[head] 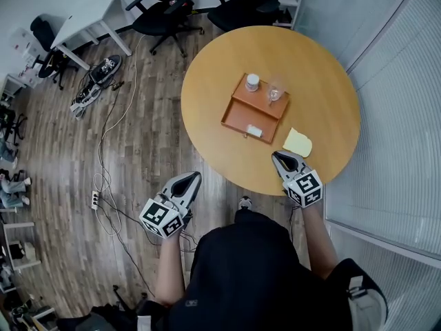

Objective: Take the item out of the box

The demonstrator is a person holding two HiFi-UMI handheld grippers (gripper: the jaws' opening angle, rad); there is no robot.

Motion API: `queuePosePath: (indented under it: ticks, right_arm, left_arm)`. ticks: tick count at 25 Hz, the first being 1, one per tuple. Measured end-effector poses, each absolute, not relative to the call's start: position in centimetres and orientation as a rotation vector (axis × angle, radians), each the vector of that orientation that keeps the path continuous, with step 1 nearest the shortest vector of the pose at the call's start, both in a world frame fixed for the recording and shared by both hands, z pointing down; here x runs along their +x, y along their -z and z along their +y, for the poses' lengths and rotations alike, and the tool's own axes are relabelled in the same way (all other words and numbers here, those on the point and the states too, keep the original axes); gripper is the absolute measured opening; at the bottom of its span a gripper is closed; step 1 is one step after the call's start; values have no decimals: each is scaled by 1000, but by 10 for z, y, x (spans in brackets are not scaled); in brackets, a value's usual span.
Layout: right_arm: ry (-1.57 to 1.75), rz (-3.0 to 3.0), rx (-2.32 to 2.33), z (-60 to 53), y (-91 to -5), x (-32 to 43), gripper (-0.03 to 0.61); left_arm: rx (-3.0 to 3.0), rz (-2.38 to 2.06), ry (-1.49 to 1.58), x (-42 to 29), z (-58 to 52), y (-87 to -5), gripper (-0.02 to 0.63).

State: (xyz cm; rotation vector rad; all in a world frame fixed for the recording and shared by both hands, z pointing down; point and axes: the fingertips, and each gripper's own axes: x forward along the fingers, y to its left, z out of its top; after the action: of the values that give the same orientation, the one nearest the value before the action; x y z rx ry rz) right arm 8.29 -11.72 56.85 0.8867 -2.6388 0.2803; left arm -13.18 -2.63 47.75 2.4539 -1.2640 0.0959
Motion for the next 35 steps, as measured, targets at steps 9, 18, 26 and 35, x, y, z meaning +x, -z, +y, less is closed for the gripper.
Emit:
queuePosePath:
  ticks: [9, 18, 26, 35]
  right_arm:
    - [-259, -2627, 854, -143, -572, 99, 12]
    - [-212, -2567, 849, -156, -593, 112, 12]
    - [-238, -2548, 847, -161, -603, 106, 12]
    - [-274, -2490, 873, -164, -621, 89, 12]
  left_arm:
    - [2467, -1276, -93, -114, -50, -472, 6]
    - [2463, -1289, -96, -112, -59, -470, 6]
    - [2469, -1267, -87, -113, -68, -473, 6]
    - [2490, -1164, -76, -123, -93, -483, 6]
